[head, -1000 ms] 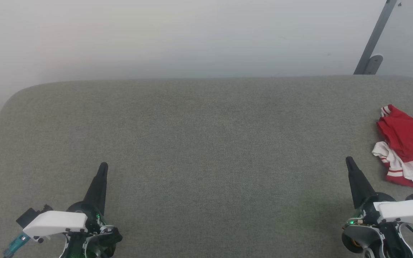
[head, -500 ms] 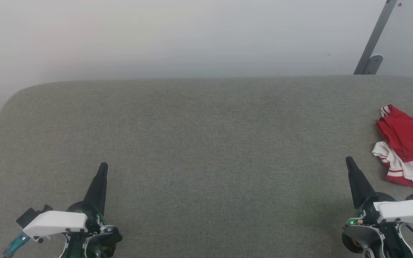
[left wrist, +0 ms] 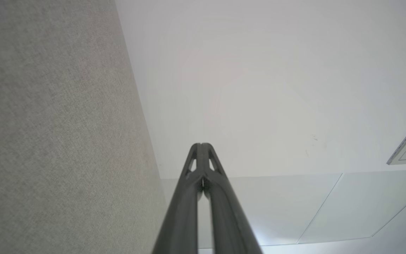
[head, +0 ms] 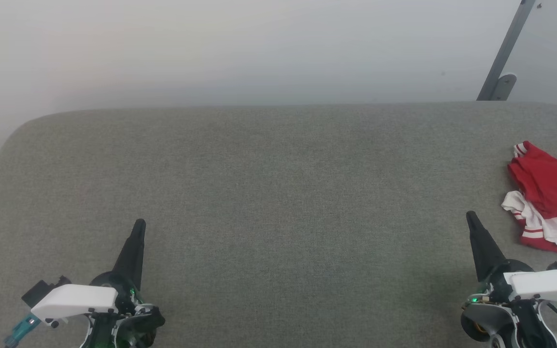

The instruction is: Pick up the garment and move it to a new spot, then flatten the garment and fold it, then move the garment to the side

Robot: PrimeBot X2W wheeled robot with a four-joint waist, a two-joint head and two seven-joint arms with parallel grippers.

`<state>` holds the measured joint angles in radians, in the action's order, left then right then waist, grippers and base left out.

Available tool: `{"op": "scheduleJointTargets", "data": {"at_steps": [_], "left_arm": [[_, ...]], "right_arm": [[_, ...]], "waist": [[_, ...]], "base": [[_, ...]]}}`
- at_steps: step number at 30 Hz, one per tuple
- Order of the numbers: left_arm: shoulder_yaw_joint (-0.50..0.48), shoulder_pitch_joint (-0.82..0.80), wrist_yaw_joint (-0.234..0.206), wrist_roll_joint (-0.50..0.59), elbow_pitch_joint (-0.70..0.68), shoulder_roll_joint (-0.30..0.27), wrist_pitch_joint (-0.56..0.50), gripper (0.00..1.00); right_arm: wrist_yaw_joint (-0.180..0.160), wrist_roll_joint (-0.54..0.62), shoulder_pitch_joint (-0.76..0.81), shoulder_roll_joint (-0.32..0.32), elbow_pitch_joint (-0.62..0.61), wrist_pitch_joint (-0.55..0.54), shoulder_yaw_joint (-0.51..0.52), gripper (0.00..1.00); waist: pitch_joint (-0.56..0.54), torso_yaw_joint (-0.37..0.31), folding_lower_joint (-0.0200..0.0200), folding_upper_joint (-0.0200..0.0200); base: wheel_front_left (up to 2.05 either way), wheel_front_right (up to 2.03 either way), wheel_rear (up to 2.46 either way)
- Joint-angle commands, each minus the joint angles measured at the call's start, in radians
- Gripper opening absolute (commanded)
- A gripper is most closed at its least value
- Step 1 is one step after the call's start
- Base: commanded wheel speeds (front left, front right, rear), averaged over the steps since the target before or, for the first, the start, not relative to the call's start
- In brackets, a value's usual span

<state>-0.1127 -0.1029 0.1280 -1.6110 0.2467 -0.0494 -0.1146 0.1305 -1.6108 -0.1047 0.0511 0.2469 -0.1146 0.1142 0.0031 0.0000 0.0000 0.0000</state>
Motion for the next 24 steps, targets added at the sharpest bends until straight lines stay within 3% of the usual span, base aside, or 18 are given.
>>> {"op": "scheduleJointTargets", "data": {"at_steps": [1,24], "left_arm": [[-0.003,-0.012,0.005,-0.004,-0.003,0.001,-0.003,0.0],[-0.003,-0.012,0.005,-0.004,-0.003,0.001,-0.003,0.0]], "right_arm": [[0.0,-0.004,-0.007,-0.003,-0.004,-0.001,0.0,0.0],[0.0,-0.004,-0.007,-0.003,-0.004,-0.001,0.0,0.0]], "waist": [[0.0,0.0,0.0,0.0],[0.0,0.0,0.0,0.0]], "base": [[0.0,0.0,0.0],[0.0,0.0,0.0]]}}
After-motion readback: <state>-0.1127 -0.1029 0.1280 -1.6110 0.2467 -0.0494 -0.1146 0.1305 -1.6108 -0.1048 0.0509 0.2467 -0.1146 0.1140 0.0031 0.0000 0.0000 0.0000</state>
